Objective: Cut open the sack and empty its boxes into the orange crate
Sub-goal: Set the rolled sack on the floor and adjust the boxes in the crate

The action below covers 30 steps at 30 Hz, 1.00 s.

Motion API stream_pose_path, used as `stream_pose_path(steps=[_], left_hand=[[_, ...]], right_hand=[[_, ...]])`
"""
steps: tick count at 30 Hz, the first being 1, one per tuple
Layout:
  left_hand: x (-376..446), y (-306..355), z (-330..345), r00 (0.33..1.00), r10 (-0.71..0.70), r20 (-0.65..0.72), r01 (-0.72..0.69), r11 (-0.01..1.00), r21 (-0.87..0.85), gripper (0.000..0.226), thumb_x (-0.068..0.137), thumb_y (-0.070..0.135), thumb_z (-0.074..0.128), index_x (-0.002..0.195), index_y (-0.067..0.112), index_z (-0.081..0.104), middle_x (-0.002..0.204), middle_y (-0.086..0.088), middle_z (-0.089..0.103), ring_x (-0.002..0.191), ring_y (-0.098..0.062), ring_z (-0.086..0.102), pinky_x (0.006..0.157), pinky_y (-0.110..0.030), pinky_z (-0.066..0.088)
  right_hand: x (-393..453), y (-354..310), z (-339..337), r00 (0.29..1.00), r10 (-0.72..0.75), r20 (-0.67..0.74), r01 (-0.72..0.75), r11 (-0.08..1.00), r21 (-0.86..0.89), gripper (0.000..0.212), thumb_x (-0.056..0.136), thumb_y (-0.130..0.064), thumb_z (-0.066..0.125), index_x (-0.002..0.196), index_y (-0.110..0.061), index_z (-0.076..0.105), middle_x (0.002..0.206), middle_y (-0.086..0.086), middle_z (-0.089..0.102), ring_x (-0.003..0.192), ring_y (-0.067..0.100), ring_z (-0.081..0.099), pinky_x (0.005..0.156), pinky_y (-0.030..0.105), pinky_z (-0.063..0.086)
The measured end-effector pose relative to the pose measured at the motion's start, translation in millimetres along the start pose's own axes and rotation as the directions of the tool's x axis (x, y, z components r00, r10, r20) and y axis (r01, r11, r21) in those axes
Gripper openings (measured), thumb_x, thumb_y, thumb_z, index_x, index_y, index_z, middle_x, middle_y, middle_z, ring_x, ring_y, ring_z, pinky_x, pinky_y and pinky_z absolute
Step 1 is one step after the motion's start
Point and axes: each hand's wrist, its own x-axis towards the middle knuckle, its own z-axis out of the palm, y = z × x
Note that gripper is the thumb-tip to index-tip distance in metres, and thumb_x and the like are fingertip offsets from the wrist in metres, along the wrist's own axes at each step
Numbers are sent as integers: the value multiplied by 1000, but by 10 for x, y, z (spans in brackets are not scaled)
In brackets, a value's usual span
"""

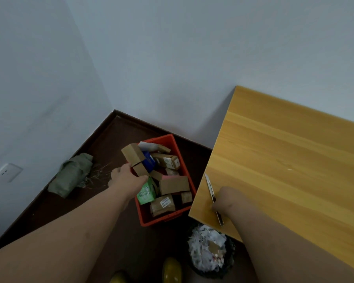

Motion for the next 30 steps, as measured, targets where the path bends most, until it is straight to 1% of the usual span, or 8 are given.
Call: stream_pose_path(steps=[5, 8, 10, 13, 16, 20, 25, 30], left_hand=[[-1, -104, -13, 999, -18, 32, 17, 999, 46, 75, 82, 44, 66, 147, 24, 33, 157, -10, 15, 141, -36, 26, 111, -49, 34], [9, -143, -73, 999, -25, 24, 24, 998, 54, 71, 83, 43, 65, 145, 23, 37, 156, -11, 18, 138, -36, 30, 110, -49, 36], [0, -145, -127, 999, -34, 19, 33, 998, 53, 72, 83, 43, 65, 146, 23, 36, 155, -12, 20, 137, -36, 33, 109, -50, 38], [-46, -99, -222, 999, -36, 7, 36, 998, 46, 72, 84, 41, 65, 147, 23, 34, 155, -12, 20, 136, -37, 34, 108, -49, 39], [-85, -54, -315, 1000, -23, -10, 24, 999, 27, 70, 86, 40, 64, 147, 22, 35, 154, -14, 23, 132, -36, 41, 105, -45, 43], [-148, 5, -461, 1000, -7, -7, 7, 999, -37, 74, 81, 41, 67, 145, 21, 38, 148, -14, 33, 114, -33, 57, 94, -44, 53], [-252, 85, -591, 1000, -4, -12, 3, 999, -45, 71, 84, 40, 65, 146, 21, 36, 150, -14, 35, 121, -34, 52, 99, -45, 48], [-260, 85, -678, 1000, 0, -11, -1, 997, -78, 70, 84, 40, 64, 146, 22, 36, 142, -18, 42, 118, -39, 55, 97, -51, 50]], right_hand=[[-29, -29, 9, 998, -55, -29, 57, 997, 61, 26, 94, -20, 45, 68, -19, 42, 75, 2, 50, 77, 24, 55, 65, 33, 45], [-107, -96, -80, 992, -123, -18, 123, 960, 251, 27, 97, -20, 46, 71, -17, 40, 82, 8, 57, 74, 24, 56, 63, 34, 45], [-184, -154, -147, 983, -179, 30, 135, 830, 542, 23, 99, -18, 47, 78, -15, 40, 86, 15, 65, 74, 29, 62, 64, 40, 50], [-306, -251, -262, 970, -232, 69, 85, 596, 798, 17, 101, -21, 46, 86, -17, 40, 78, 12, 53, 56, 19, 45, 46, 27, 42], [-401, -367, -408, 967, -253, 33, 114, 541, 833, 17, 100, -34, 45, 94, -18, 45, 73, 7, 45, 50, 14, 30, 43, 23, 26], [-526, -480, -584, 966, -257, -41, 169, 499, 850, 25, 100, -38, 44, 83, -18, 45, 63, 3, 39, 45, 13, 24, 41, 22, 22], [-614, -537, -687, 973, -215, -88, 185, 490, 852, 17, 98, -25, 42, 83, -18, 46, 66, 5, 43, 46, 14, 29, 38, 20, 23], [-575, -534, -697, 982, -160, -97, 160, 454, 876, 19, 94, -3, 30, 101, -7, 48, 71, 10, 45, 48, 14, 26, 42, 25, 20]])
